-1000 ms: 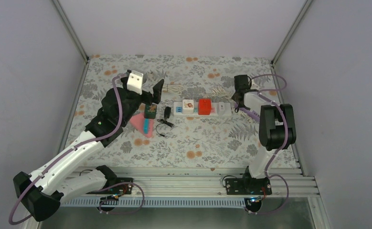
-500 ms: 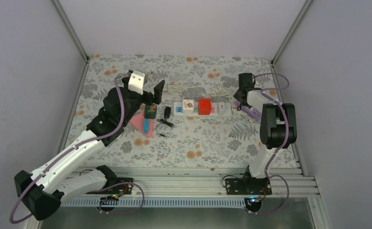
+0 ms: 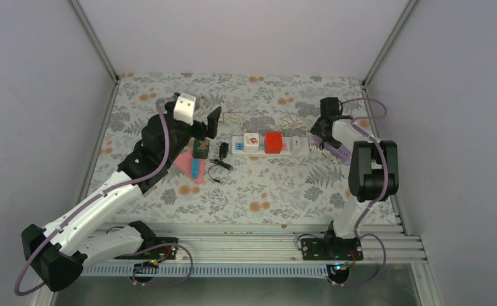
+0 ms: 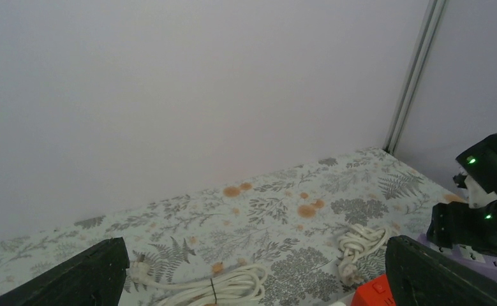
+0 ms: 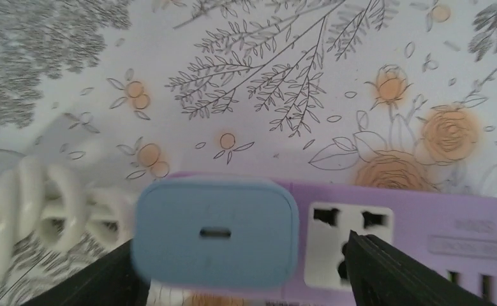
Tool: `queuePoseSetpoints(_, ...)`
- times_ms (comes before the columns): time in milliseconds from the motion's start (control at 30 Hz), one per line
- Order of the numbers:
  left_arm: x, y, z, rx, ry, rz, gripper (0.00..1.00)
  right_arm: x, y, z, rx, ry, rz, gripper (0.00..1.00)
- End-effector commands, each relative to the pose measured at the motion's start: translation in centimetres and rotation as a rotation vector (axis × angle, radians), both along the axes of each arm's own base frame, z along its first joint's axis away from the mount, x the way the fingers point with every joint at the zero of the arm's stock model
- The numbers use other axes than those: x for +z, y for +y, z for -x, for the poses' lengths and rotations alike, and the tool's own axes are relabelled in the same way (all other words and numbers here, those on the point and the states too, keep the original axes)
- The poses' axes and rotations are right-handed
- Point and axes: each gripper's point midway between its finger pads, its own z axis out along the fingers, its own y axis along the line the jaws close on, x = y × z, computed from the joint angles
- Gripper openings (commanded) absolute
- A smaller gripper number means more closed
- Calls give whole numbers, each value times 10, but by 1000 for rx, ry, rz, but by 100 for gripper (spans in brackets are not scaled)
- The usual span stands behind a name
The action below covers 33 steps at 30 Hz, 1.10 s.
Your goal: Insert the plug
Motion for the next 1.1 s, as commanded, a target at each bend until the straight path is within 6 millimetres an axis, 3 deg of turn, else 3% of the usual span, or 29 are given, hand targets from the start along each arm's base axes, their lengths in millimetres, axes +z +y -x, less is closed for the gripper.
queuePoseSetpoints(0,5,0,-4,17,12,9,100,65,1,0,31,-94,-7,82)
queuePoseSetpoints(200,-47,-23,-28,-9,177,-118,99,111,26,13,140,-195,-93,84)
queuePoseSetpoints(300,-81,-36,-46,9,309,-165,76,123,41,24,199,-242,-154,83)
queuePoseSetpoints(367,-100,-43,-58,38,391,-177,63,126,47,33,216,-258,-184,82)
queuePoseSetpoints(467,-130,-47,-69,80,491,-219,57,128,53,43,235,-273,-220,81)
queuePoseSetpoints(700,-197,-65,-74,36,669,-335,59,123,66,51,283,-281,-281,79)
queuePoseSetpoints(800,-226,-61,-72,53,724,-384,61,124,70,51,298,-289,-293,79)
queuePoseSetpoints(967,-260,-53,-66,87,795,-424,49,122,72,50,304,-293,-306,74)
queuePoseSetpoints(1067,-273,-54,-64,73,809,-436,48,118,73,51,304,-278,-315,72)
